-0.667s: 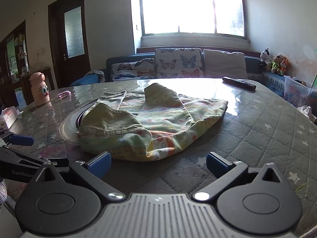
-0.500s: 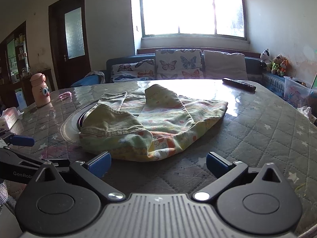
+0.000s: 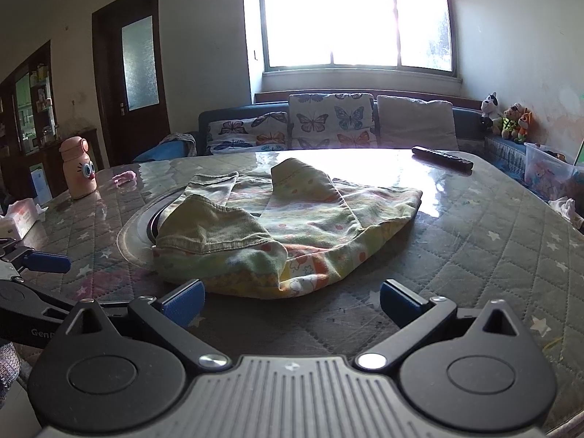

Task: Fold clothes
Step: 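Approach the crumpled floral shirt with both grippers open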

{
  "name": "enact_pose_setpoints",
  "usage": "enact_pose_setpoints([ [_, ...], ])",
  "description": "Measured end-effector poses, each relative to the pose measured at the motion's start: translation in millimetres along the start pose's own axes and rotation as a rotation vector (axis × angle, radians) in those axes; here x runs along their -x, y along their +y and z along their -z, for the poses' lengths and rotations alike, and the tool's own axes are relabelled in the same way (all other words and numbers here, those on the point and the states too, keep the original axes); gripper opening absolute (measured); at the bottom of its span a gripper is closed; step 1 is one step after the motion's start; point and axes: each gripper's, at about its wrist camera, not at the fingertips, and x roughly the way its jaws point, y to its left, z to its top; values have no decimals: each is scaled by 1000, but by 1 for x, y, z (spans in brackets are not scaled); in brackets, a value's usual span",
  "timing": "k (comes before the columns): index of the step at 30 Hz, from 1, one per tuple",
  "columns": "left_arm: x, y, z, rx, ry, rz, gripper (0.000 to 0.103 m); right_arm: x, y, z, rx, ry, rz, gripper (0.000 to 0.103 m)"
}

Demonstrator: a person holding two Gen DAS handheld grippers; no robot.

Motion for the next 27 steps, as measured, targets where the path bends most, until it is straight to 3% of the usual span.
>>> enact_pose_setpoints([
  [27,-24,2,-5,-4,43,1,103,-28,-3,-2,-18,51,-20,103],
])
